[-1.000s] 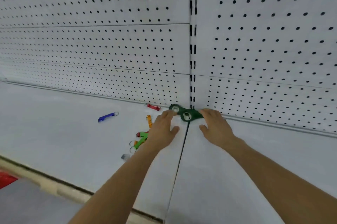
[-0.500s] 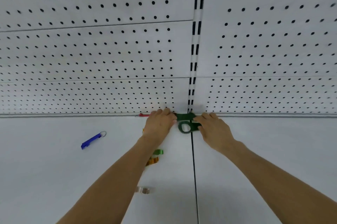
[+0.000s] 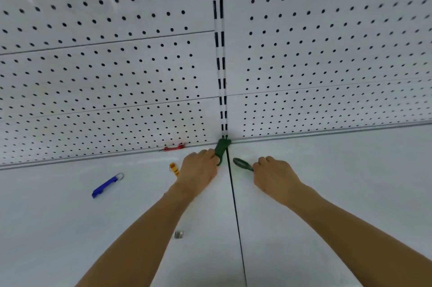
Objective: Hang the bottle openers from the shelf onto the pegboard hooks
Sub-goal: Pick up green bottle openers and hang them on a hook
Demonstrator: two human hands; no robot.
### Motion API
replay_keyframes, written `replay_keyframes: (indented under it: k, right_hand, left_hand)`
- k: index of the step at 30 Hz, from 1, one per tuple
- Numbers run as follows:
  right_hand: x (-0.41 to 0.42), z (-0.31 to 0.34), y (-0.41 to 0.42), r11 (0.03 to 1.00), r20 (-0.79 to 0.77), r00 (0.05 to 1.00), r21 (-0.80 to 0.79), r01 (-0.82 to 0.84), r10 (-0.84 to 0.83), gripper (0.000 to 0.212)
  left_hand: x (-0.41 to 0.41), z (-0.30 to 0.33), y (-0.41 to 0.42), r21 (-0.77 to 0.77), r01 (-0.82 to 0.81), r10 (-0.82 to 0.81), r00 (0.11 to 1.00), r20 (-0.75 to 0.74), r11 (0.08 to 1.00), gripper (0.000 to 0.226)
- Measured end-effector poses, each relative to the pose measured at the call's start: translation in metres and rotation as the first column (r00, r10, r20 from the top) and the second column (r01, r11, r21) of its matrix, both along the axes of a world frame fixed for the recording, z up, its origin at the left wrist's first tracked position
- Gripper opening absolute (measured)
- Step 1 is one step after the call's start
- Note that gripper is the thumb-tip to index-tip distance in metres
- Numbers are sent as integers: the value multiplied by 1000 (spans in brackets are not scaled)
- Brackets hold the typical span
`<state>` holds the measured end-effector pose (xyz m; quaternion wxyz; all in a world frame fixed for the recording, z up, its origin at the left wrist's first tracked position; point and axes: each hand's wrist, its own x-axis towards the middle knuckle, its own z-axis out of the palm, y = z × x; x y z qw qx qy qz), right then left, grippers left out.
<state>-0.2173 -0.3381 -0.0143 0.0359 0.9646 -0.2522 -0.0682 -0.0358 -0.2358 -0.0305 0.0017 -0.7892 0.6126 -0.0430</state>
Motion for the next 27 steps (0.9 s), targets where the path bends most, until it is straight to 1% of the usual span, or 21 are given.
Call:
replay_keyframes:
  k: [1, 2, 3, 4, 6, 9, 12, 14, 16, 18, 20, 21, 22, 24, 25, 27]
  right_hand:
    - [-8, 1, -1, 1000, 26, 1000, -21, 13, -13, 16]
    - [-18, 1, -1, 998, 56, 997, -11, 59, -59, 16]
    - [-29, 1, -1, 994, 93, 990, 35, 103, -106, 8]
    - [-43, -1, -2, 977, 120, 972, 97, 189, -200, 5]
    - [-70, -4, -3, 916, 167, 924, 276, 292, -345, 15]
    - [-109, -1, -3, 824, 263, 837, 463, 327, -480, 19]
    - [-152, 5, -4, 734, 282, 778, 603, 312, -562, 19]
    - [-182, 8, -3, 713, 285, 763, 630, 307, -580, 20]
    - [-209, 5, -3, 732, 283, 776, 605, 312, -564, 20]
    - [-229, 3, 2, 754, 264, 803, 579, 312, -535, 17]
    - [-242, 1, 6, 732, 257, 798, 609, 305, -545, 17]
    - [-247, 2, 9, 709, 256, 786, 638, 300, -563, 17]
    - [-250, 1, 10, 684, 255, 773, 668, 294, -581, 19]
    - [-255, 0, 11, 656, 248, 766, 701, 282, -594, 20]
    - [-255, 0, 11, 645, 241, 765, 711, 281, -598, 20]
    - [-253, 1, 10, 629, 242, 759, 729, 268, -604, 21]
  left_hand:
    - [-5, 2, 1, -31, -8, 9, 1000, 16, 999, 28]
    - [-10, 5, 2, -80, -25, 25, 1000, 7, 996, 28]
    - [-16, 8, 3, -149, -42, 38, 999, -32, 988, 26]
    - [-23, 10, 3, -230, -58, 40, 996, -82, 971, 22]
    - [-43, 11, -1, -362, -105, 39, 982, -184, 926, 16]
    - [-85, 13, -11, -400, -218, 68, 931, -358, 890, 18]
    - [-132, 11, -20, -413, -259, 70, 905, -419, 873, 19]
    - [-162, 7, -24, -381, -289, 95, 886, -454, 878, 24]
    - [-191, 1, -27, -306, -339, 154, 853, -498, 890, 19]
    - [-212, -10, -28, -263, -350, 184, 847, -499, 899, 11]
    - [-225, -19, -24, -274, -348, 181, 853, -490, 896, 16]
    - [-230, -20, -21, -283, -354, 172, 842, -511, 891, 17]
    - [-231, -22, -18, -274, -361, 174, 831, -528, 892, 22]
    - [-228, -22, -14, -176, -378, 231, 808, -542, 909, 47]
    - [-226, -21, -13, -128, -385, 263, 802, -536, 914, 53]
    - [-219, -18, -14, -93, -353, 268, 835, -481, 931, 44]
